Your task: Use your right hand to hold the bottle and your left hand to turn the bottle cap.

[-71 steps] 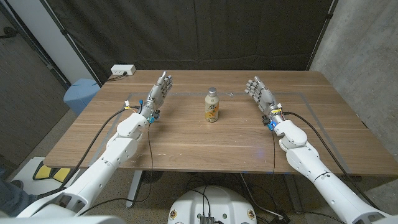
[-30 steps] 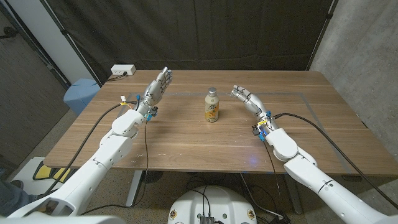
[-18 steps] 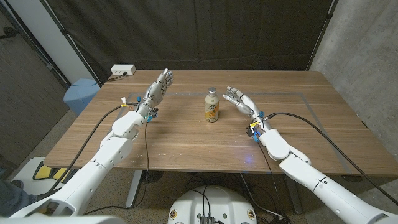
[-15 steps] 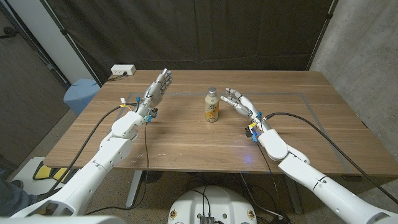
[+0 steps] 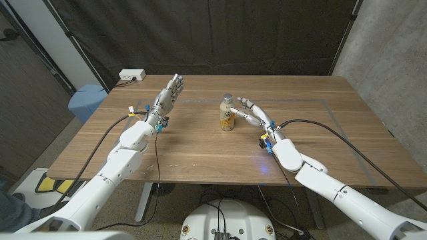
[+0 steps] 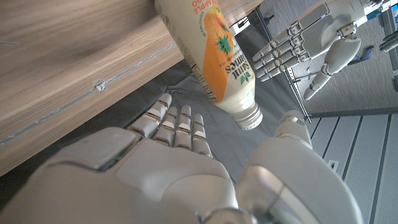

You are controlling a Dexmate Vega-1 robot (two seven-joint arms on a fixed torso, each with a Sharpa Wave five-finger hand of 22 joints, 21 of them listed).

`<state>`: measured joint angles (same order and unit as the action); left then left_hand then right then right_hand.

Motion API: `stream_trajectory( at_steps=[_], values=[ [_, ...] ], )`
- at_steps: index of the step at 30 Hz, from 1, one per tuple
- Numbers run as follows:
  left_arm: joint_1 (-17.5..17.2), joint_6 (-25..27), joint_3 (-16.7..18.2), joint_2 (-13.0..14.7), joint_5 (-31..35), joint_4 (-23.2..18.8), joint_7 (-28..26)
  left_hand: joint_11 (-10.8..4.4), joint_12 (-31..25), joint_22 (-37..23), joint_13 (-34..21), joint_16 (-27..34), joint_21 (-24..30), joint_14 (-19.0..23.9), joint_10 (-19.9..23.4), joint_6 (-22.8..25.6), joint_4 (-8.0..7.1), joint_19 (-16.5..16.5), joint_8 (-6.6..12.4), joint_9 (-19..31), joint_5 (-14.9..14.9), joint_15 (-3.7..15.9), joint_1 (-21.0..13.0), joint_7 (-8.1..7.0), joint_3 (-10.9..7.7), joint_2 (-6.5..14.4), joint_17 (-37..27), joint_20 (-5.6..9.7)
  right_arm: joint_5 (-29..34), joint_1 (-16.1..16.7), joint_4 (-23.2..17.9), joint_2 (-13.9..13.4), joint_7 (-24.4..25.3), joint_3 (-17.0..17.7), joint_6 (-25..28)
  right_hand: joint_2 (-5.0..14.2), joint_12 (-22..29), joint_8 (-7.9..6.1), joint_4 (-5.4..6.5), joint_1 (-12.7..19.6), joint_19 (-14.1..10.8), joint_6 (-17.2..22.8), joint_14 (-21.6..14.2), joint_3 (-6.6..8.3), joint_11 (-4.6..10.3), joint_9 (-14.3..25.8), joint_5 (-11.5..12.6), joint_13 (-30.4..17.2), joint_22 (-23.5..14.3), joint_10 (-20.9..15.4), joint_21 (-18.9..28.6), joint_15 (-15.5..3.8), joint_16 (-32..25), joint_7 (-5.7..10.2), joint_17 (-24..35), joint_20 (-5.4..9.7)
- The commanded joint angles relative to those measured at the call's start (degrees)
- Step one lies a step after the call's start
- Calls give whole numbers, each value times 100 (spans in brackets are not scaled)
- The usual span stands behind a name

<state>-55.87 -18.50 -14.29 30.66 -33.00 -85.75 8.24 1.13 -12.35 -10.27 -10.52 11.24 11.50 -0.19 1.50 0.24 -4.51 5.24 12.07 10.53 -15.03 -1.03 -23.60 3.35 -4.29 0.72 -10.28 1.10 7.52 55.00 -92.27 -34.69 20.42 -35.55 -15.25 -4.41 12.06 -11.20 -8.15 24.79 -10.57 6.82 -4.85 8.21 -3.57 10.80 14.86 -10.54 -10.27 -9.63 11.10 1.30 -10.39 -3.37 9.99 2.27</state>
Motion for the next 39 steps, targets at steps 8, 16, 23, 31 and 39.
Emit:
stream_trajectory(
  at_steps=[8,16,23,31,39],
  values=[
    [-103,149,-24,26,-11,-176,-124,-49,3,-13,-33,-4,14,26,32,40,44,12,2,24,37,-12,-45,-10,-11,9,-8,-90,314,-412,373,43,130,-504,327,-89,28,-8,-54,143,-17,41,-29,-38,156,8,123,-6,-11,-86,15,-76,-17,70,17,73],
    [-144,207,-40,115,34,-259,-99,-30,12,-16,-34,-8,6,27,31,56,29,34,-1,25,56,-18,-24,10,6,15,-12,-132,503,-597,725,202,379,-672,188,-110,47,-30,-76,245,-40,91,-61,-36,236,8,166,-2,-9,-153,22,-128,-22,122,15,94],
    [-196,231,-9,166,46,-350,-157,-34,17,-17,-34,-9,3,34,31,69,19,46,-4,26,71,-26,-10,21,21,16,-14,-124,707,-724,986,354,637,-821,166,-115,46,-29,-88,307,-54,82,-80,-31,249,9,189,-2,-9,-159,27,-128,-27,126,15,101],
    [-232,275,11,189,14,-382,-175,-32,18,-18,-35,-11,1,38,41,71,14,52,-9,26,84,-20,-2,12,33,16,-15,-134,769,-865,1274,497,820,-930,40,-91,54,-34,-109,436,-114,83,-142,-2,283,12,232,-3,-8,-194,46,-158,-43,138,16,118],
    [-262,310,27,207,-6,-404,-189,-24,23,-19,-36,-15,0,40,44,82,9,62,-13,27,98,-23,2,12,46,20,-16,-144,817,-997,1548,649,991,-1013,-78,-27,91,-74,-136,689,-241,175,-262,65,308,16,299,-5,-9,-318,81,-194,-65,150,17,150]
  ],
)
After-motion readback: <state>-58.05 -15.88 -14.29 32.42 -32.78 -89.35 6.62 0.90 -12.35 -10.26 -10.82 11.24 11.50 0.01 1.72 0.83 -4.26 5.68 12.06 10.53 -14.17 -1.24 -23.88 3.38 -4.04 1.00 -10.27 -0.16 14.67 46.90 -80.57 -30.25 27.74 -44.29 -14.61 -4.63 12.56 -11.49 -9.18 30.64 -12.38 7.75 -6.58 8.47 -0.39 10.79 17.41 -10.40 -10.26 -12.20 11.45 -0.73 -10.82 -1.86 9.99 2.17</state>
